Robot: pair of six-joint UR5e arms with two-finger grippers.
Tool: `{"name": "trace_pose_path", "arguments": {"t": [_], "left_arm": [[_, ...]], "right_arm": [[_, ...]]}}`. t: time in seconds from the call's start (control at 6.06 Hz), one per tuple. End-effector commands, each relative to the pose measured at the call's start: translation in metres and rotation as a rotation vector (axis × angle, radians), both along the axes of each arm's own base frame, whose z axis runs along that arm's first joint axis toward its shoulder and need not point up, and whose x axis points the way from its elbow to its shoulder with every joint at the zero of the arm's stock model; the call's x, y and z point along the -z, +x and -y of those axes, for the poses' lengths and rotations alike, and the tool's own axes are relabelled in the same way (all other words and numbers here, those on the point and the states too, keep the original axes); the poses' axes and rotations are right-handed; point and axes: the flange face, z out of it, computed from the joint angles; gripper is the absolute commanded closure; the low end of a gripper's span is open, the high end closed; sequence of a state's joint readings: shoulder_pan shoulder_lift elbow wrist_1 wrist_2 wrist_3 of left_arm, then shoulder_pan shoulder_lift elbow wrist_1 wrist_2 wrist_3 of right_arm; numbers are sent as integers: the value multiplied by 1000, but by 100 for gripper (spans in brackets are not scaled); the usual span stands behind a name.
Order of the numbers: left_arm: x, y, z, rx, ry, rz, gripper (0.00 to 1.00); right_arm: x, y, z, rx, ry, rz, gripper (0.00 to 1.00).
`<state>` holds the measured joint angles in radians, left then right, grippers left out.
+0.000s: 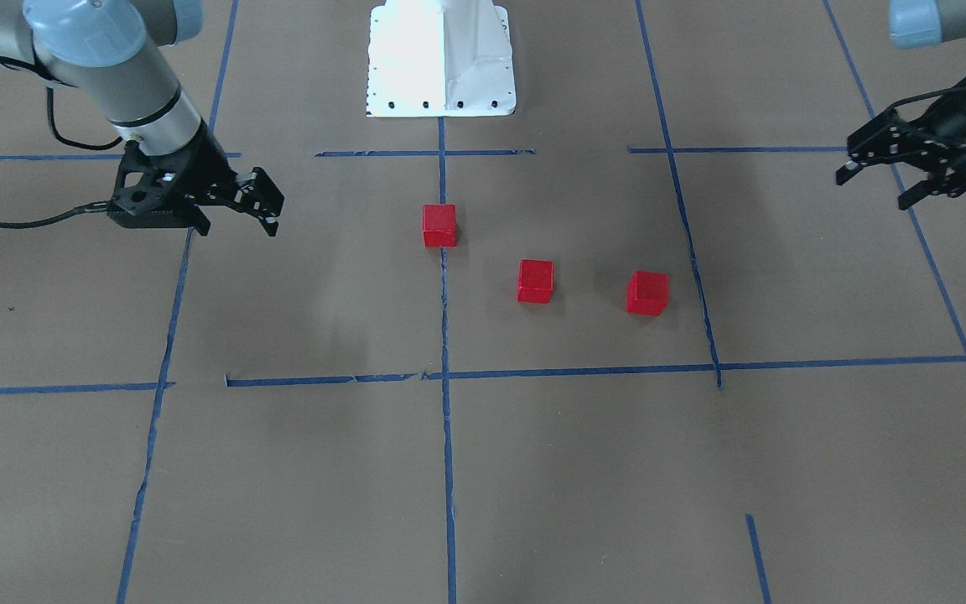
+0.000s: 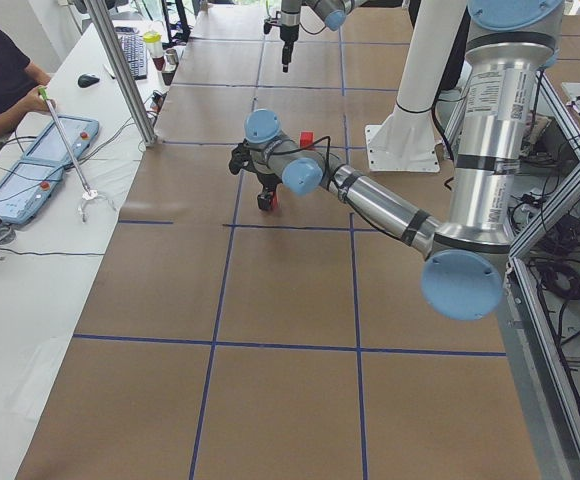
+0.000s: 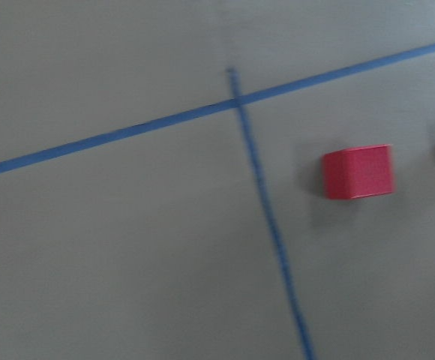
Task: Form red blocks into L shape at center
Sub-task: 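Raise the right gripper away while the left gripper reaches toward the nearer red cube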
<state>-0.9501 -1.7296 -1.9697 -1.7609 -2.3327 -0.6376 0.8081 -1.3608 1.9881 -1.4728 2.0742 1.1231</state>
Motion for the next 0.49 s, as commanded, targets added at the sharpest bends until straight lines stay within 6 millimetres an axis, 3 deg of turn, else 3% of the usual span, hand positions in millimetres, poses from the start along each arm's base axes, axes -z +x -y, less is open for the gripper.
{"name": "trace_pose_path", "arguments": {"t": [0.0, 0.17, 0.33], "left_arm": [[82, 165, -42, 112, -57, 29, 0], [93, 205, -22, 111, -70, 46, 0], [85, 230, -20, 94, -87, 75, 0]], "right_arm": [[-26, 32, 5, -35, -29, -27, 0], [-31, 36, 2, -38, -35, -34, 0], [-38, 39, -2, -38, -44, -42, 0]]}}
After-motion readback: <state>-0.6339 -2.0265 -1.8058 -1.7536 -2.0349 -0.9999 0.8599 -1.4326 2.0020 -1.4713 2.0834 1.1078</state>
